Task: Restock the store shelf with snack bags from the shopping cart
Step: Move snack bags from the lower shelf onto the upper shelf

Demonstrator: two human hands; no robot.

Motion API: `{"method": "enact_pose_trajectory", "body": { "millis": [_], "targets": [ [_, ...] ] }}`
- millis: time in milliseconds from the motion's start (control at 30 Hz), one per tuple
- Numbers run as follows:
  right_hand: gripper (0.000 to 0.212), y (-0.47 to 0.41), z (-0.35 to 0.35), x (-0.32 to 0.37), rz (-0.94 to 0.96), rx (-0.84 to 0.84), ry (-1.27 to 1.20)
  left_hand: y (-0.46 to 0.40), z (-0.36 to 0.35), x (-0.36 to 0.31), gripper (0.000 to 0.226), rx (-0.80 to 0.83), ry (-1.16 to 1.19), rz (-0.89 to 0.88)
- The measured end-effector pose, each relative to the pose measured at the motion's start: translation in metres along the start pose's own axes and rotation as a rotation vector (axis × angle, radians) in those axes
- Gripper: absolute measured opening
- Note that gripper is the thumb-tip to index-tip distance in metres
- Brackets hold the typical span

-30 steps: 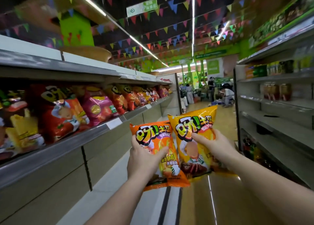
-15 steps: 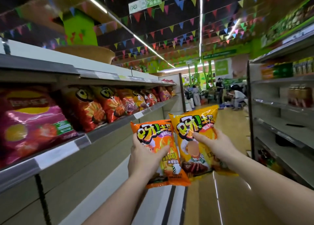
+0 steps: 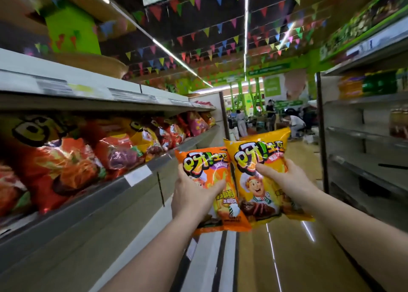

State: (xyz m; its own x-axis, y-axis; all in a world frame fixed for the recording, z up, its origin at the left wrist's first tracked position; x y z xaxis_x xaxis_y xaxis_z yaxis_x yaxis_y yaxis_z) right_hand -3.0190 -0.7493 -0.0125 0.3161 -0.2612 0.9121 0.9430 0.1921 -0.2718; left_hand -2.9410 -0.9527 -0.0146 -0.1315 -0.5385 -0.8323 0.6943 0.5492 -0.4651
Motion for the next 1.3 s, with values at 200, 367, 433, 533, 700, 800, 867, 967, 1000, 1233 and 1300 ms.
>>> {"method": "enact_pose_trajectory", "body": {
  "millis": [200,367,433,533,700,800,867,967,1000,1233,1300],
  "targets": [
    [0.059,-0.12,-0.001,-0.039,0.021,0.049,0.006,-0.082,-0.076,0.025,0.109,-0.046,0.03,-0.015],
    [0.091,-0.236,-0.001,-0.055,0.082,0.113,-0.008,-0.164,-0.135,0.029,0.107,-0.147,-0.026,-0.018],
    [0.094,-0.281,-0.001,-0.055,0.112,0.129,-0.024,-0.196,-0.154,0.028,0.11,-0.167,-0.037,-0.021],
    [0.095,-0.342,-0.005,-0.056,0.151,0.135,0.007,-0.238,-0.175,0.028,0.112,-0.205,-0.049,-0.007],
    [0.091,-0.426,-0.032,-0.062,0.188,0.196,-0.015,-0.305,-0.198,0.041,0.116,-0.263,-0.1,0.013],
    [0.088,-0.474,-0.053,-0.063,0.228,0.216,-0.026,-0.345,-0.207,0.051,0.116,-0.301,-0.121,0.008],
    [0.086,-0.501,-0.069,-0.062,0.238,0.228,-0.033,-0.371,-0.21,0.06,0.115,-0.329,-0.144,0.006],
    [0.089,-0.545,-0.095,-0.055,0.27,0.256,-0.044,-0.413,-0.211,0.068,0.114,-0.386,-0.173,0.029],
    [0.086,-0.557,-0.101,-0.052,0.276,0.265,-0.045,-0.426,-0.212,0.069,0.113,-0.392,-0.19,0.047],
    [0.109,-0.645,-0.15,-0.043,0.242,0.388,-0.125,-0.488,-0.209,0.069,0.112,-0.466,-0.275,0.12],
    [0.111,-0.669,-0.168,-0.043,0.241,0.466,-0.156,-0.499,-0.204,0.071,0.112,-0.518,-0.285,0.139]
  ]
}}
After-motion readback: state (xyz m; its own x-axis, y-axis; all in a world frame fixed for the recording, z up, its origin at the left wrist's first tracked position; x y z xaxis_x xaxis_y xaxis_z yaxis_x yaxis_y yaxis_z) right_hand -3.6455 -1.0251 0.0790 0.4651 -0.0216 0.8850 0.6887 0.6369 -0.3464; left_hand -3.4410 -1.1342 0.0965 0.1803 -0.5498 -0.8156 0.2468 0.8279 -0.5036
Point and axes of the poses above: each hand's wrist, its own y-axis away from the middle knuckle, its own z-axis out of the back of the hand, x = y × z, the point moved 3 cm from there along -y, towards the middle knuckle, and after that the axes turned 8 degrees about y, right-handed, at the moved point
